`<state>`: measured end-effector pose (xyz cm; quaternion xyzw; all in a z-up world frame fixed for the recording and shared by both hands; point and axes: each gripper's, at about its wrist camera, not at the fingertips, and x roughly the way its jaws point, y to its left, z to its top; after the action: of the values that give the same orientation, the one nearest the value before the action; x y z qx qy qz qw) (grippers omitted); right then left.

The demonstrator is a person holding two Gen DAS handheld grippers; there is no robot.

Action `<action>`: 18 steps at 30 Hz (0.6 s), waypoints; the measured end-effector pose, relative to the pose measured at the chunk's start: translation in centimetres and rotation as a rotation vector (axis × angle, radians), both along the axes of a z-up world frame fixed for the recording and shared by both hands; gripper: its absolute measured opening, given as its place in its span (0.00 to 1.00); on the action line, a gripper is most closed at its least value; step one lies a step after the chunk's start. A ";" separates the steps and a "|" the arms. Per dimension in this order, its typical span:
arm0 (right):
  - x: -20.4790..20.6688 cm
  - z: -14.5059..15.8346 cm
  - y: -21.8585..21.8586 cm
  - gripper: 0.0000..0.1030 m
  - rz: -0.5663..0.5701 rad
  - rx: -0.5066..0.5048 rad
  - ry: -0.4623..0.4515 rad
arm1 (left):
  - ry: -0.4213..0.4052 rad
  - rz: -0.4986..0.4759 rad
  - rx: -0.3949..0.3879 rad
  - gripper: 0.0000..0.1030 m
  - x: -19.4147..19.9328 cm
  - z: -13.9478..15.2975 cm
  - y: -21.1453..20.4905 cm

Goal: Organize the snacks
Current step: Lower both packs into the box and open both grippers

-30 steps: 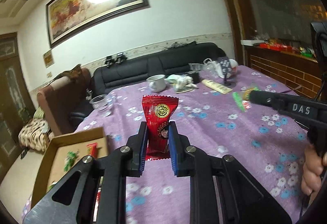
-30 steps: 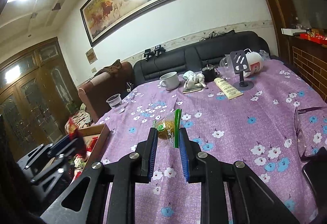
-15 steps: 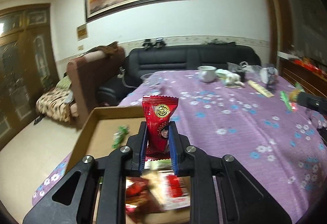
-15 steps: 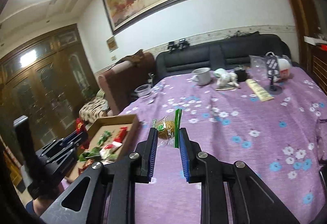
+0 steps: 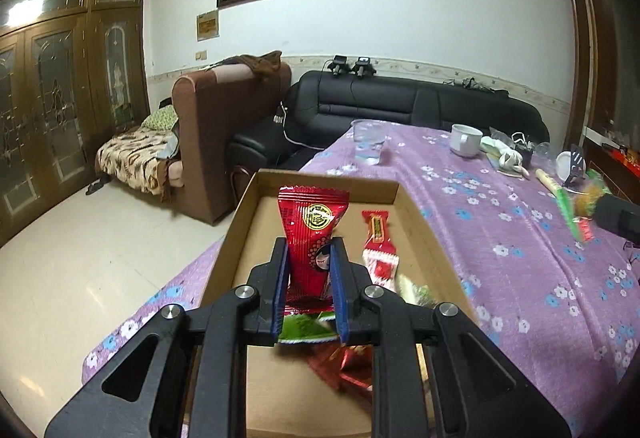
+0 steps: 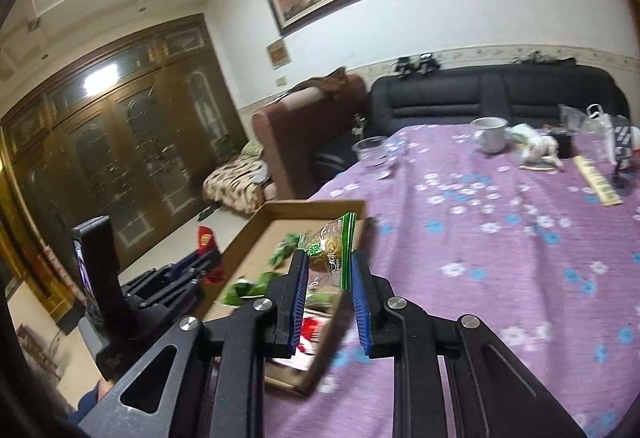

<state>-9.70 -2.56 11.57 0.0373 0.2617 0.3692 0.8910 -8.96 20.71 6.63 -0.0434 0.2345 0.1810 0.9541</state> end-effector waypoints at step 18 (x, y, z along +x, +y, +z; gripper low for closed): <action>2.5 -6.1 8.5 0.21 0.084 -0.067 0.201 | 0.073 -0.019 -0.075 0.17 0.1 -2.5 1.7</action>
<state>-7.25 5.98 5.43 0.0335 0.3633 0.3917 0.8447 -8.84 22.39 4.10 -0.0701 0.2762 0.1644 0.9443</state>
